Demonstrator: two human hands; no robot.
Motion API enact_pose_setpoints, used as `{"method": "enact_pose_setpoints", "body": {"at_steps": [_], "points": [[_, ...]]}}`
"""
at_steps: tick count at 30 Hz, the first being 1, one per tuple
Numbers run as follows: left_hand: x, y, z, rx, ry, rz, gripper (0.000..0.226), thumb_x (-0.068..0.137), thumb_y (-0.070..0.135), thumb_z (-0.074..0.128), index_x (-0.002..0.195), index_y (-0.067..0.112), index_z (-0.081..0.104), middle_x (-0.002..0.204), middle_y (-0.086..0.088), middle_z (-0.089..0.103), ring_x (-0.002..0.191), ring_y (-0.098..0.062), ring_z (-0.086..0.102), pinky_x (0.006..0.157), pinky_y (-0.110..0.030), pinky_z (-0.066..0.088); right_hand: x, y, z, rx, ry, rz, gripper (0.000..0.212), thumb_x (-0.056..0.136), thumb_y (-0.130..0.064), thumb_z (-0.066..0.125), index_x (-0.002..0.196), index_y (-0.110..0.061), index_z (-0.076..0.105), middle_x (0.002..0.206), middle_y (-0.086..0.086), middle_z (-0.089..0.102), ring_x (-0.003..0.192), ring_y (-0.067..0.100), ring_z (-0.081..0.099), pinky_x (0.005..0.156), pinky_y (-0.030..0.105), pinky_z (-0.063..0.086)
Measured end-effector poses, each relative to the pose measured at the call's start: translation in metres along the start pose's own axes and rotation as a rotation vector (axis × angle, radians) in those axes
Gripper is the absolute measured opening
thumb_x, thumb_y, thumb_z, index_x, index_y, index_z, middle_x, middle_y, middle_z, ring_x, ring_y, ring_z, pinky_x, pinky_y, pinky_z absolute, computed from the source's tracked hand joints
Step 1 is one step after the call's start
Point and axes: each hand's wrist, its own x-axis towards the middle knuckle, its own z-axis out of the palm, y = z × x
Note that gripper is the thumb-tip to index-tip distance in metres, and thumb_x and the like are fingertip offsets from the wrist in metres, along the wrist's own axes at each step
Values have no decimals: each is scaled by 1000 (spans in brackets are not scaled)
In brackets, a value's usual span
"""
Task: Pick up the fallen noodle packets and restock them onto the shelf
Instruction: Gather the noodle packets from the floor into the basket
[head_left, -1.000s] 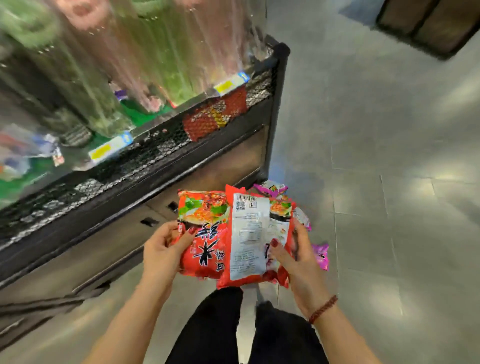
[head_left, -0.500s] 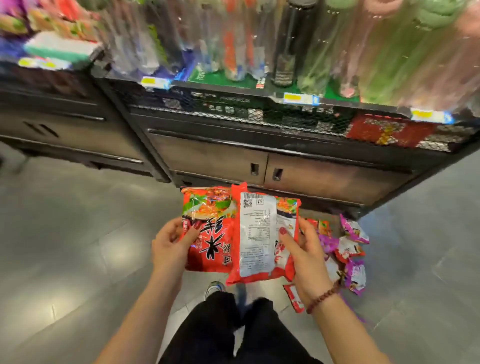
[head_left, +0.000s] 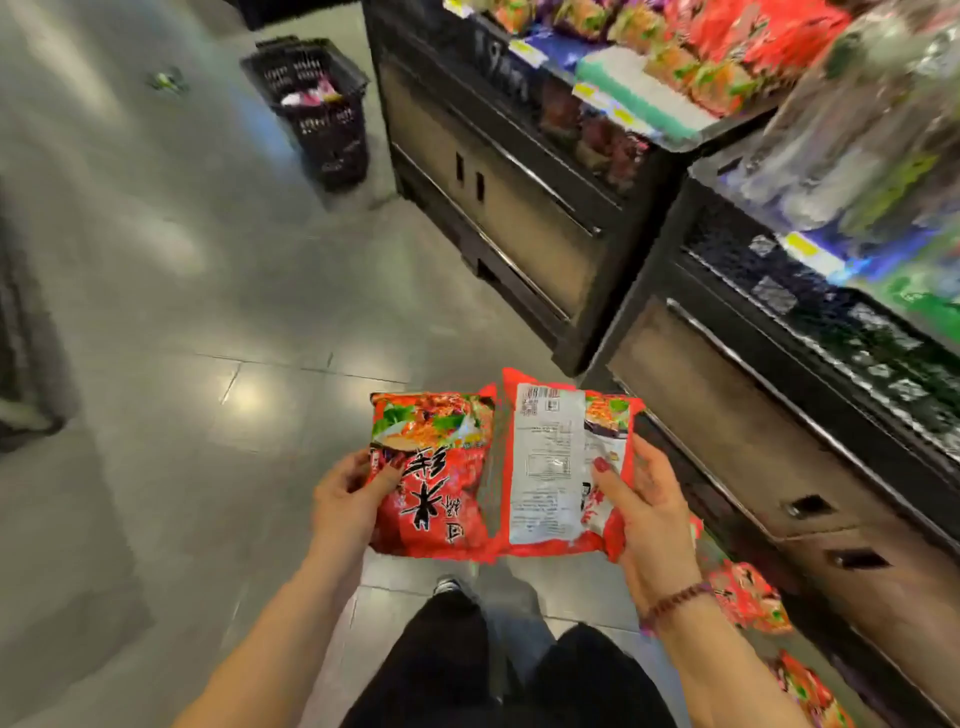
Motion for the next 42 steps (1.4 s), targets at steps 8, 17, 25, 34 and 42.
{"method": "enact_pose_setpoints", "body": {"at_steps": [8, 17, 25, 34, 42], "points": [[79, 45, -71, -130, 236, -31, 20, 89, 3, 64, 92, 23, 64, 93, -9, 70, 82, -30, 67, 77, -42, 54, 81, -3, 122, -97, -178, 135, 42, 81, -6, 64, 122, -8, 56, 117, 15, 68, 103, 31, 67, 84, 46, 57], [210, 104, -51, -212, 401, -72, 13, 89, 11, 68, 94, 21, 63, 100, -10, 70, 87, -32, 69, 76, -42, 56, 253, -33, 251, -175, -340, 201, 36, 89, -10, 62, 124, -14, 54, 106, 5, 73, 94, 27, 71, 73, 46, 60], [333, 194, -17, -287, 499, -67, 23, 90, 16, 67, 112, 16, 62, 107, -8, 68, 90, -30, 69, 69, -37, 56, 406, -90, 361, -305, -546, 164, 31, 90, -3, 60, 117, -18, 59, 109, 8, 72, 98, 27, 70, 82, 47, 58], [483, 266, -21, -319, 527, -88, 25, 89, 15, 69, 112, 17, 62, 105, -7, 69, 90, -28, 70, 78, -41, 58, 510, -84, 484, -357, -554, 219, 34, 89, -5, 62, 121, -17, 59, 111, 4, 71, 105, 23, 67, 91, 55, 52], [661, 347, -65, -284, 469, -70, 25, 86, 19, 72, 110, 17, 63, 105, -7, 70, 85, -28, 71, 68, -38, 56, 612, -89, 637, -335, -541, 210, 32, 88, -2, 63, 116, -17, 60, 108, 9, 72, 96, 24, 70, 77, 40, 58]]}}
